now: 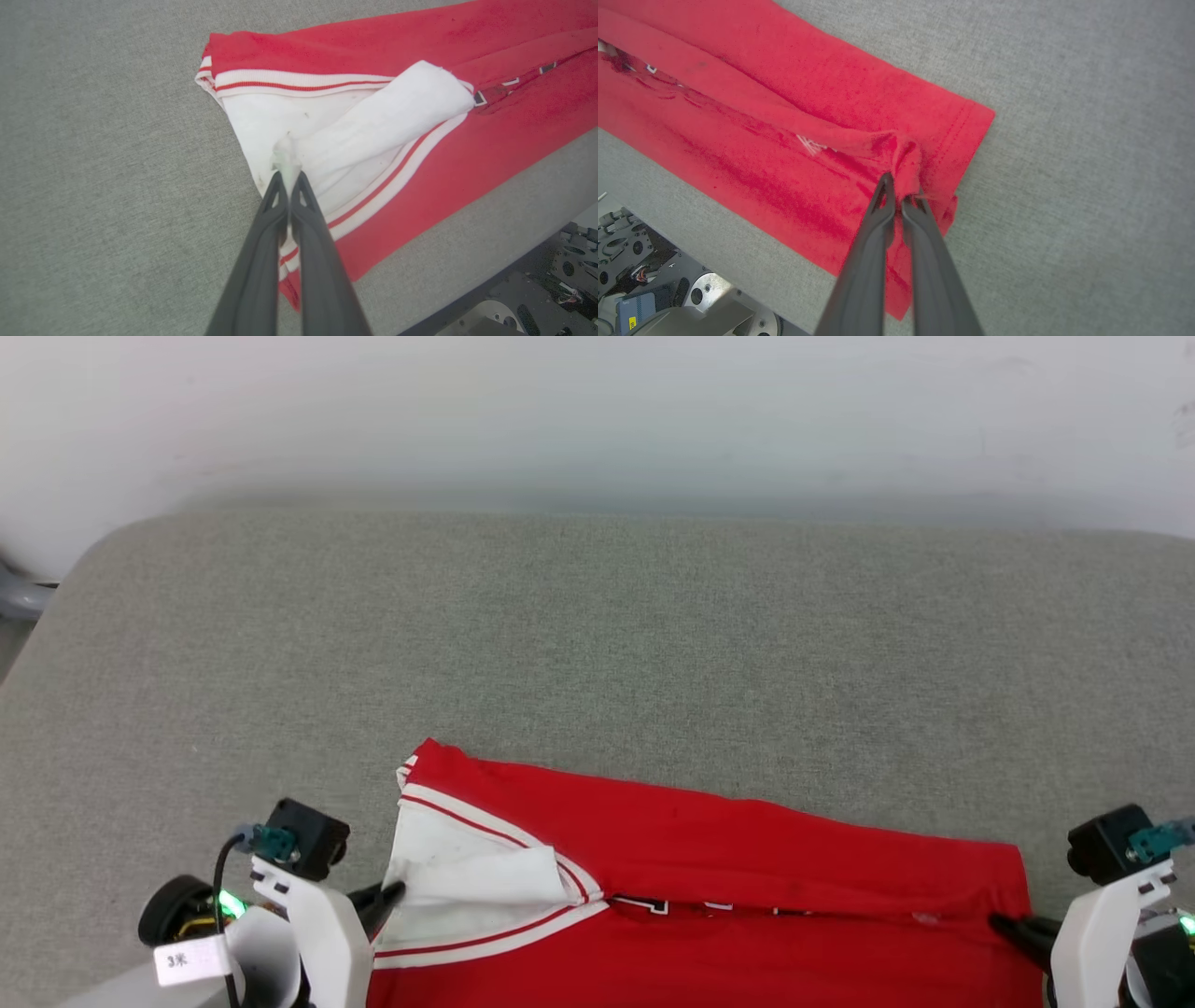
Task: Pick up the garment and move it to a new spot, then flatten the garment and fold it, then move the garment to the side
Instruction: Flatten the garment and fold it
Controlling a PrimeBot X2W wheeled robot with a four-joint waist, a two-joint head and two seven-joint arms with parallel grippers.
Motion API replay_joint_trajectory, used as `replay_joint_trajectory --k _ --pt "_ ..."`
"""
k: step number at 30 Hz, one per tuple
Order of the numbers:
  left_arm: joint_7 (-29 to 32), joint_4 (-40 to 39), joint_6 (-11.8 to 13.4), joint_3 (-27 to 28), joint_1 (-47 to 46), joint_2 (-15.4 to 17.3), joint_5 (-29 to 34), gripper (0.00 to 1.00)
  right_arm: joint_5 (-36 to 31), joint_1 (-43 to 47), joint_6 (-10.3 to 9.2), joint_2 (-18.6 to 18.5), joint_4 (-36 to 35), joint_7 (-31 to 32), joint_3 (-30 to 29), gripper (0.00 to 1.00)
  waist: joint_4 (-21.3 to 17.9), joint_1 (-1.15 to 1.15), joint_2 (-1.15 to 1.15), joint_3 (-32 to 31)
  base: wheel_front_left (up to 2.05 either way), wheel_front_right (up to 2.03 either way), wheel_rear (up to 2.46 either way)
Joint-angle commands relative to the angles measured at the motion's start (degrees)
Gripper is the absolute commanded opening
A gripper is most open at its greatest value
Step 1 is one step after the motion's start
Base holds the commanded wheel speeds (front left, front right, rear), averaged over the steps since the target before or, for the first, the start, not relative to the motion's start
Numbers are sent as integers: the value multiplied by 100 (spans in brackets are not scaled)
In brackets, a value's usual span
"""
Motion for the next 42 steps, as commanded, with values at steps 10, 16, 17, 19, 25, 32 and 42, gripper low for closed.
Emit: replay_joint_trajectory --k 10,16,17,19,25,32,42 --pt "-137 822 -183 -55 542 -521 -219 0 -118 289 -5 343 373 29 27 0 -28 1 0 284 0 0 0" --pt "-453 1285 -193 43 599 -701 -220 100 -78 308 -5 417 445 -219 -1 100 -27 1 0 185 0 0 0" --pt "-561 1304 -167 75 622 -708 -200 100 -65 318 -5 406 393 -291 -63 100 -25 1 0 145 0 0 0" --pt "-825 1274 -79 156 659 -700 -147 100 -26 379 -5 367 262 -392 -201 100 -18 1 0 70 0 0 0" --pt "-1636 943 504 547 785 -574 10 100 -41 621 -5 278 -222 -582 -809 100 12 1 0 -125 0 0 0" --pt "-1916 372 1310 1400 1027 -530 520 100 -46 858 -5 226 -522 -132 -1457 100 101 1 0 -175 0 0 0" --pt "-1922 -571 1963 3544 2183 -1269 2483 100 275 669 -5 313 -403 1234 -1726 100 352 1 0 10 0 0 0"
